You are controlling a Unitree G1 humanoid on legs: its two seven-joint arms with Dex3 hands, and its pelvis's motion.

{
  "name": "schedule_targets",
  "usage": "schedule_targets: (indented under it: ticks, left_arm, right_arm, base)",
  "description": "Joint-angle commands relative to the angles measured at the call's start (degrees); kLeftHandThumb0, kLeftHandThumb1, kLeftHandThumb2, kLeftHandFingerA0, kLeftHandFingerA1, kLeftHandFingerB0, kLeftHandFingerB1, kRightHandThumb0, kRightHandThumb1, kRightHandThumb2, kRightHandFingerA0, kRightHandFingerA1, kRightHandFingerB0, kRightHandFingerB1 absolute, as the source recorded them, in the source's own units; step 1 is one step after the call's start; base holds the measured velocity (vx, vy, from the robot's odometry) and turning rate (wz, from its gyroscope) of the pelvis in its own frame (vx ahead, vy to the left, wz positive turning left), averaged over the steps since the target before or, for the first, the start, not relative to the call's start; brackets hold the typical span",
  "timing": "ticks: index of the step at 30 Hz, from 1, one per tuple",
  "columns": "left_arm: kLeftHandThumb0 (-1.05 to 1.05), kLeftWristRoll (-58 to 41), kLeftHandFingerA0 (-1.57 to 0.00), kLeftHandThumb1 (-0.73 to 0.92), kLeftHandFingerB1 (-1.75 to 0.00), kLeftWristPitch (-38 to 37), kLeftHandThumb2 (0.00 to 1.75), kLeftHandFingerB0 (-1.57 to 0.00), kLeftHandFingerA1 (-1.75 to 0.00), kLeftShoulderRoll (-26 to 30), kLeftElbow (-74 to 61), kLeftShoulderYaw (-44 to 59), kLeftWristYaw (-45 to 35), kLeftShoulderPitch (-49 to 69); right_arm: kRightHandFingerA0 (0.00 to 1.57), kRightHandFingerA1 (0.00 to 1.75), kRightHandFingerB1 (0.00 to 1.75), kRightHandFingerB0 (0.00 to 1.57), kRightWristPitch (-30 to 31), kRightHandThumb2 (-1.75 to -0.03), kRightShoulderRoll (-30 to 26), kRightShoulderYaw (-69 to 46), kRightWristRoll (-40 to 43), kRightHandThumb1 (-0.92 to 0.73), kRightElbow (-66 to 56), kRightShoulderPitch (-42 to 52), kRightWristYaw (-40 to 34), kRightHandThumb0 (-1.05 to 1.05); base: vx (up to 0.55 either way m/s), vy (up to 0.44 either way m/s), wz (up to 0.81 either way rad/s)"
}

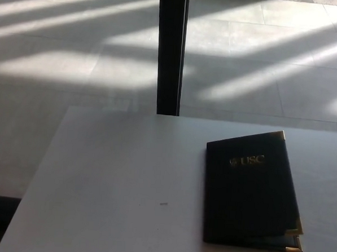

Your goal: There is a diary kept infront of the robot and the robot uses its right hand to grab its cover and puses it to the left to open it.

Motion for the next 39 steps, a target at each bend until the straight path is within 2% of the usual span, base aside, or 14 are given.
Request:
schedule_targets:
  ticks: [1, 3, 4, 5, 13, 14, 17, 19, 25, 26, 28, 30, 31, 39]
  left_arm:
    - [-0.94, -1.11, -0.46, 0.92, -0.94, 0.02, 1.65, -0.07, -1.21, 1.29, -0.59, -0.08, 0.5, 0.38]
    - [-0.94, -1.31, -0.46, 0.92, -0.94, 0.05, 1.65, -0.07, -1.21, 1.26, -0.68, -0.01, 0.46, 0.39]
    - [-1.05, -1.3, -0.33, 0.92, -1.38, -0.2, 1.19, -0.25, -1.61, 1.3, -0.41, -0.07, 0.09, 0.45]
    - [-0.92, -1.06, -0.53, 0.92, -0.93, -0.04, 1.66, -0.06, -1.25, 1.25, -0.63, -0.35, 0.45, 0.5]
    - [-0.95, -1.23, -0.41, 0.91, -0.93, 0.0, 1.66, -0.03, -1.19, 1.39, -0.42, -0.54, 0.07, 0.7]
    - [-0.94, -0.99, -0.39, 0.9, -0.91, -0.03, 1.65, -0.01, -1.17, 1.41, -0.41, -0.81, 0.09, 0.74]
    - [-0.97, -1.43, -0.47, 0.92, -0.95, -0.19, 1.68, -0.03, -1.24, 1.47, -0.22, -0.59, -0.71, 0.8]
    - [-0.96, -1.15, -0.56, 0.92, -1.02, -0.17, 1.67, -0.17, -1.29, 1.61, -0.23, -0.84, -0.32, 0.73]
    - [-0.96, -0.92, -0.5, 0.92, -0.98, -0.29, 1.67, -0.12, -1.25, 1.65, -0.01, -1.33, 0.38, 0.6]
    - [-0.96, -0.8, -0.5, 0.91, -0.92, -0.32, 1.67, -0.01, -1.25, 1.64, -0.07, -1.54, 0.16, 0.71]
    - [-0.97, -1.0, -0.5, 0.91, -0.94, -0.34, 1.67, -0.04, -1.26, 1.57, -0.23, -1.48, 0.1, 0.75]
    - [-1.01, -1.47, -0.62, 0.92, -1.01, -0.38, 1.69, -0.11, -1.35, 1.48, -0.31, -1.09, 0.12, 0.69]
    - [-1.01, -1.57, -0.55, 0.92, -1.04, -0.33, 1.69, -0.17, -1.3, 1.63, -0.39, -0.99, 0.0, 0.58]
    - [-0.93, -0.94, -0.54, 0.92, -0.97, -0.2, 1.66, -0.13, -1.25, 2.14, 0.05, -1.73, 0.47, 0.34]
  right_arm:
    - [0.34, 0.56, 0.42, 0.24, -1.41, -0.72, 2.12, 1.54, -0.94, -0.92, 0.44, 1.38, 0.44, -0.68]
    - [0.34, 0.56, 0.42, 0.24, -1.62, -0.72, 2.53, 1.83, -0.91, -0.92, 0.46, 1.61, 0.58, -0.68]
    - [0.35, 0.55, 0.42, 0.25, -1.73, -0.72, 2.83, 2.73, -1.77, -0.92, 0.51, 2.07, 0.58, -0.68]
    - [0.36, 0.54, 0.42, 0.25, -2.2, -0.72, 4.24, 4.11, -2.54, -0.92, 1.05, 2.64, 0.47, -0.68]
    - [0.34, 0.55, 0.41, 0.22, -3.67, -0.73, 7.1, 7.9, -4.1, -0.92, 1.82, 3.61, 1.19, -0.71]
    - [0.29, 0.59, 0.51, 0.21, -3.69, -1.05, 7.11, 8.52, -4.37, -0.8, 1.79, 3.88, 1.66, -0.7]
    - [0.3, 0.54, 0.42, 0.2, -4.28, -0.78, 7.76, 9.84, -5.02, -0.92, 1.71, 4.89, 2.24, -0.67]
    - [0.26, 0.57, 0.49, 0.18, -4.84, -1.04, 8.63, 10.41, -5.36, -0.82, 2.06, 5.34, 1.98, -0.68]
    - [0.31, 0.55, 0.43, 0.22, -5.0, -0.78, 10.84, 10.53, -4.93, -0.92, 1.46, 6.18, 1.35, -0.65]
    - [0.27, 0.57, 0.5, 0.2, -4.77, -1.05, 11.67, 11.41, -5.08, -0.82, 0.6, 6.65, 1.48, -0.68]
    - [0.27, 0.58, 0.49, 0.19, -4.62, -1.05, 11.95, 12.24, -5.38, -0.82, 0.15, 7.08, 2.07, -0.68]
    - [0.28, 0.58, 0.5, 0.19, -4.63, -1.05, 12.75, 12.55, -5.25, -0.82, -0.42, 7.27, 1.76, -0.67]
    - [0.35, 0.56, 0.42, 0.22, -4.4, -0.76, 13.91, 13.38, -5.65, -0.92, -1.23, 7.3, 0.79, -0.66]
    - [0.35, 0.55, 0.42, 0.23, -3.27, -0.75, 17.25, 18.63, -5.6, -0.92, -4.72, 8.77, -1.02, -0.67]
  base:
    - [0.0, 0.0, 0.0]
    - [0.0, 0.0, 0.0]
    - [0.0, 0.0, 0.0]
    - [0.0, 0.0, 0.0]
    - [0.0, 0.0, 0.0]
    - [0.0, 0.0, 0.0]
    - [0.0, 0.0, 0.0]
    - [0.0, 0.0, 0.0]
    - [0.0, 0.0, 0.0]
    - [0.0, 0.0, 0.0]
    - [0.0, 0.0, 0.0]
    - [0.0, 0.0, 0.0]
    - [0.0, 0.0, 0.0]
    - [0.0, 0.0, 0.0]
